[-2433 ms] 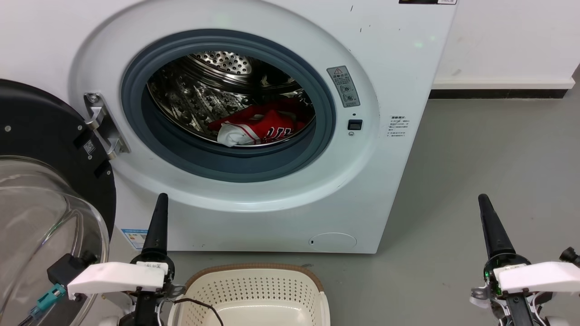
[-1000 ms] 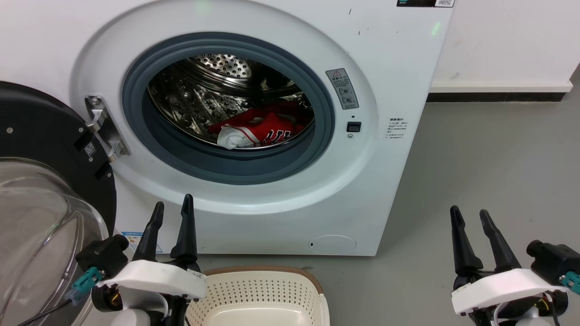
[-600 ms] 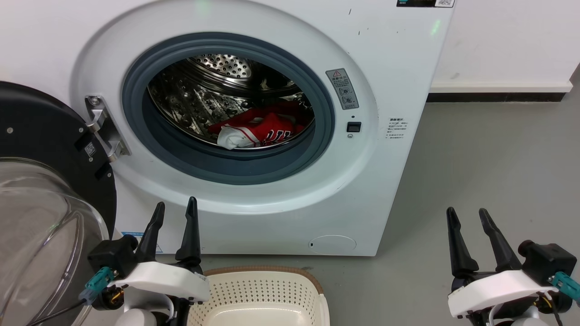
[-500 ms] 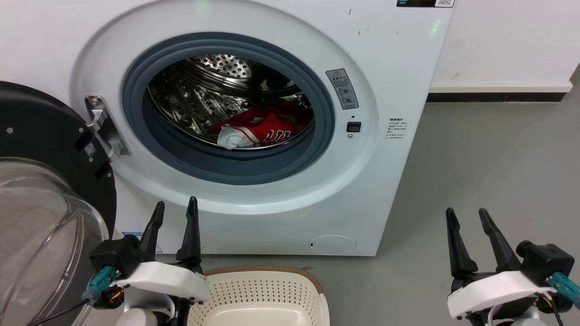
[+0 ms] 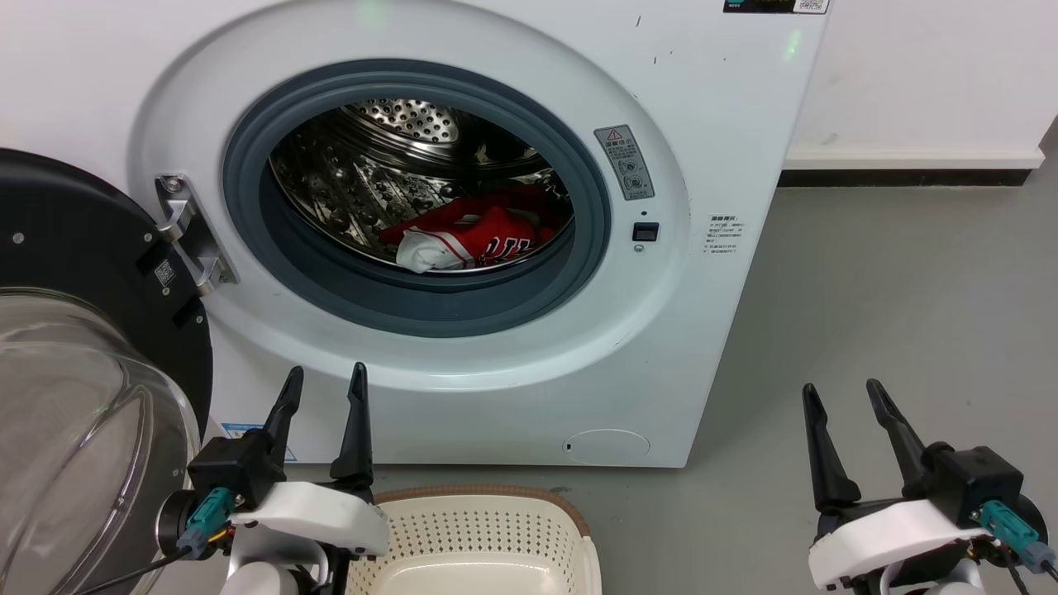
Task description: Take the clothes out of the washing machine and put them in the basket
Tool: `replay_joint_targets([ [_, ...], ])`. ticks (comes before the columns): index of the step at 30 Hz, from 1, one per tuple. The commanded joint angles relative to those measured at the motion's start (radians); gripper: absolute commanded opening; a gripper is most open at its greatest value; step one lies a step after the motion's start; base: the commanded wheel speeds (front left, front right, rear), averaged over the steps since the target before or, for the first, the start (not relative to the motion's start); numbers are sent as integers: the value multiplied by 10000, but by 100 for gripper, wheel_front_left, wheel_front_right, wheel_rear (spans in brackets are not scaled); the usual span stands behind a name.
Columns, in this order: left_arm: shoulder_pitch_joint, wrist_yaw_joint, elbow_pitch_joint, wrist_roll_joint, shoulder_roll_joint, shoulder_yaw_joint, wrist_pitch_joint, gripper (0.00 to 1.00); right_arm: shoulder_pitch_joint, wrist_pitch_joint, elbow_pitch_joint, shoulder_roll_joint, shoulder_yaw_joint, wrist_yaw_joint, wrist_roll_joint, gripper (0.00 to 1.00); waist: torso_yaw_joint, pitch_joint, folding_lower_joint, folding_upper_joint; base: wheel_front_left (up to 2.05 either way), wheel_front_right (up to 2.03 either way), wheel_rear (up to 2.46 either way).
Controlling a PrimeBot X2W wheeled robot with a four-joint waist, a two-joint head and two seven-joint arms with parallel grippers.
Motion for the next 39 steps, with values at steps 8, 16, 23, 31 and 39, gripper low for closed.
replay_joint_targets([
  [8,-143,106,23,718,29,-42,-219,100,86,-176,-71,0,89,-3,-741,100,3,-7,0,-1,0,0,0],
  [16,-162,113,96,1273,26,-41,-373,100,105,-288,-50,3,135,-3,-1245,100,-8,-23,-1,-1,0,0,0],
  [23,-168,142,158,1677,22,-62,-479,100,139,-363,-33,4,193,-3,-1619,100,-14,-26,-1,-1,0,0,0],
  [31,-125,132,252,1575,18,-41,-520,100,158,-379,58,4,226,-3,-1442,100,-7,-7,-1,-1,0,0,0],
  [39,-107,173,297,1529,15,-100,-520,100,161,-394,79,4,214,-3,-1357,100,-2,16,-1,-1,0,0,0],
])
